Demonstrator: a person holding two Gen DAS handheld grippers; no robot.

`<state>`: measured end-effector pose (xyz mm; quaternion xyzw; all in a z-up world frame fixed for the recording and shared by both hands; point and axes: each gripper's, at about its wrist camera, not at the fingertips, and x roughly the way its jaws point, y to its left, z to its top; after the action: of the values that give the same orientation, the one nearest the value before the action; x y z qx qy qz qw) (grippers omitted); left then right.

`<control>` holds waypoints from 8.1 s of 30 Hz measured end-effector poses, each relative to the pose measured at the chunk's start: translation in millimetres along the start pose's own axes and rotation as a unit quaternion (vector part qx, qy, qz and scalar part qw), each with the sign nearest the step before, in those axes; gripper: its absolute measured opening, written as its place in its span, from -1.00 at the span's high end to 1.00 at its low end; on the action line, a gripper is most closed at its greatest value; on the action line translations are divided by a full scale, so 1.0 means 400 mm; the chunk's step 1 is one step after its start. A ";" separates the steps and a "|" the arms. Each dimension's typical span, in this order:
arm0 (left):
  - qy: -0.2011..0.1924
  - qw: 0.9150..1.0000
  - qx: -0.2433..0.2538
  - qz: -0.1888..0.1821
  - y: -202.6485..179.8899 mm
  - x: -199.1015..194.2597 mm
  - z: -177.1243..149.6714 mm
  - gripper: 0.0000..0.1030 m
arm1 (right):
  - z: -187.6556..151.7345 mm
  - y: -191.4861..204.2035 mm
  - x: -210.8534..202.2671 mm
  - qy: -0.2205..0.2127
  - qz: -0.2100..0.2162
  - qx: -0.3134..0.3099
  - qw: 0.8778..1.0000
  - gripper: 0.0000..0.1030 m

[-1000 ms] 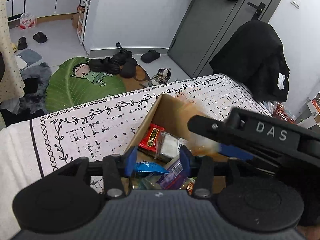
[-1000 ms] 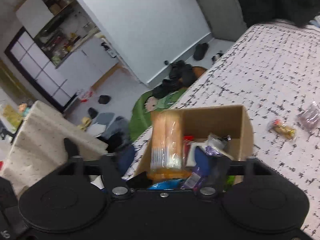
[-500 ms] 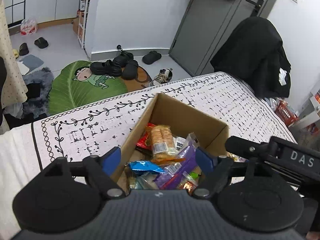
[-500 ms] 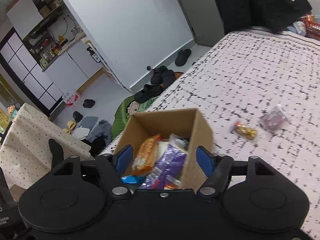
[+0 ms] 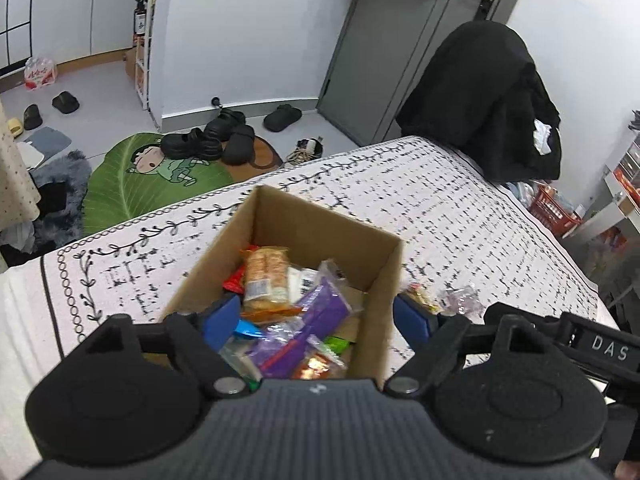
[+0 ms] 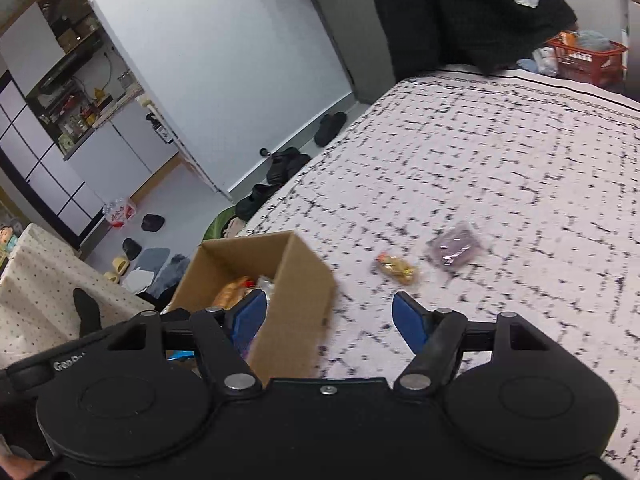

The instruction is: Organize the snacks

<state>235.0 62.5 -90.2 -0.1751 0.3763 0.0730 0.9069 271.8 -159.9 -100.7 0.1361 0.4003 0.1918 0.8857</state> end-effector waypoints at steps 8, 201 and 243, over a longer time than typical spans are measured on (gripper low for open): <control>0.006 1.000 0.018 0.009 -0.084 0.006 -0.006 -0.79 | 0.003 -0.094 -0.019 -0.010 -0.010 0.006 1.000 -0.64; 0.032 0.997 0.068 -0.035 -0.007 -0.405 -0.084 -1.00 | -0.121 0.107 -0.392 -0.047 -0.030 -0.021 0.998 -1.00; -0.046 0.987 0.155 -0.023 0.040 -0.678 -0.248 -1.00 | -0.342 0.215 -0.616 -0.084 -0.060 -0.079 0.991 -1.00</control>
<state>-26.1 40.2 32.6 -0.0372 0.3373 0.0009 0.9407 -1.4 -182.1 7.3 0.0568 0.3150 0.1576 0.9342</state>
